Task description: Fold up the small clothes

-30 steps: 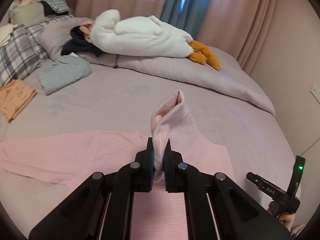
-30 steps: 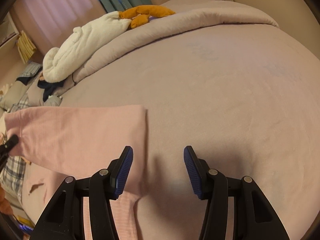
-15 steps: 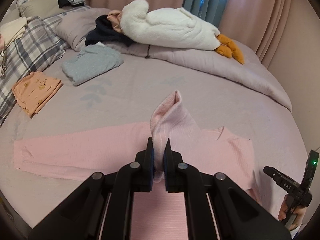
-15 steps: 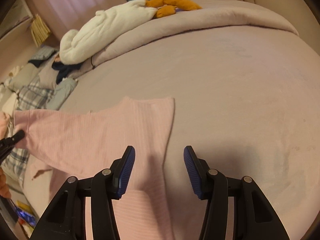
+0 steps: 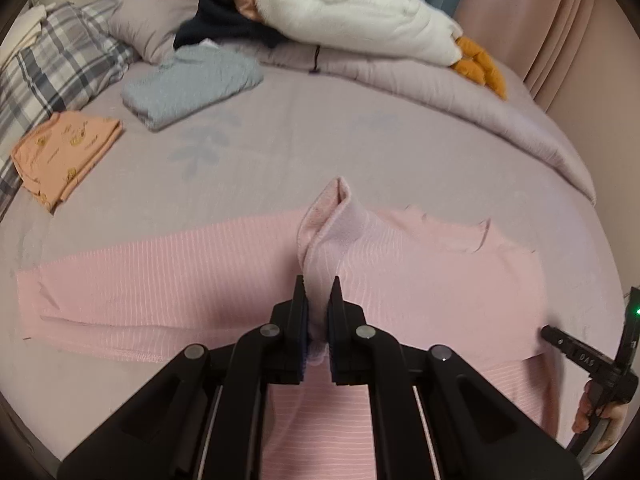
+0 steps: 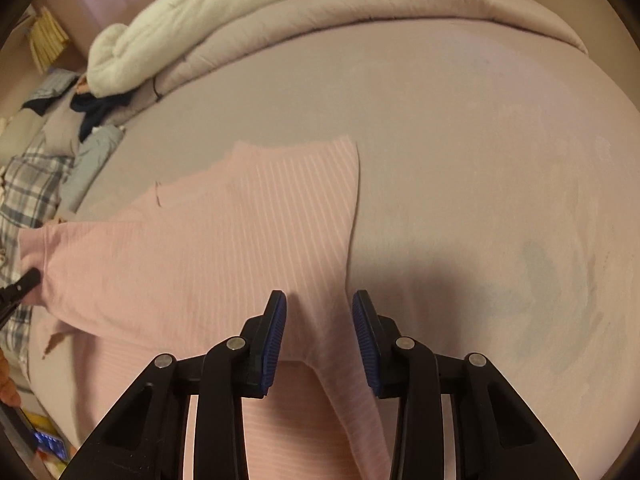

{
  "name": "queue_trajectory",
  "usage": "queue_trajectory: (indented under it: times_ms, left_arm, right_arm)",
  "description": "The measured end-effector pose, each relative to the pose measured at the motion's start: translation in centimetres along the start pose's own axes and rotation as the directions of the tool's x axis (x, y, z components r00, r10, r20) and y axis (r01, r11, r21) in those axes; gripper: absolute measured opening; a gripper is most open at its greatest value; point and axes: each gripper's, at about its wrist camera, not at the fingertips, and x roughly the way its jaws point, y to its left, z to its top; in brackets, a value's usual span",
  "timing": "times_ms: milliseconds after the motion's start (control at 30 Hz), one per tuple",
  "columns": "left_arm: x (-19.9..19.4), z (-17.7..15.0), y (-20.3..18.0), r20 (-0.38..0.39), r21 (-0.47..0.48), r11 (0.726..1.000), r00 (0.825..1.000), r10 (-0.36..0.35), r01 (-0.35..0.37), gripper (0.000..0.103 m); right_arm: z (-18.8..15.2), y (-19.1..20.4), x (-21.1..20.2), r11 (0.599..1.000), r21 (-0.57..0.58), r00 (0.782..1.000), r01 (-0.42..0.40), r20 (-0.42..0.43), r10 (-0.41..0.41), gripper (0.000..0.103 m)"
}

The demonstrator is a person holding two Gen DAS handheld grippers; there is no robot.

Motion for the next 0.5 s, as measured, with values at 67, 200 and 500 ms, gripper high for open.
queue_trajectory:
  times_ms: [67, 200, 500]
  left_arm:
    - [1.0, -0.6, 0.8, -0.027, -0.014, 1.0, 1.0, -0.002, 0.001, 0.007]
    - [2.5, -1.5, 1.5, -0.056, -0.013, 1.0, 0.998, 0.002, -0.003, 0.008]
    - [4.2, -2.3, 2.4, -0.108, -0.044, 0.999, 0.994, -0.016, 0.012, 0.008]
  right_arm:
    - [-0.1, 0.0, 0.3, 1.0, 0.007, 1.0, 0.02, -0.008, -0.02, 0.037]
    - [-0.4, 0.2, 0.9, 0.999, 0.012, 0.999, 0.032, -0.022, -0.032, 0.037]
    - [-0.7, 1.4, 1.3, 0.997, 0.014, 0.997, 0.076, -0.013, -0.076, 0.037]
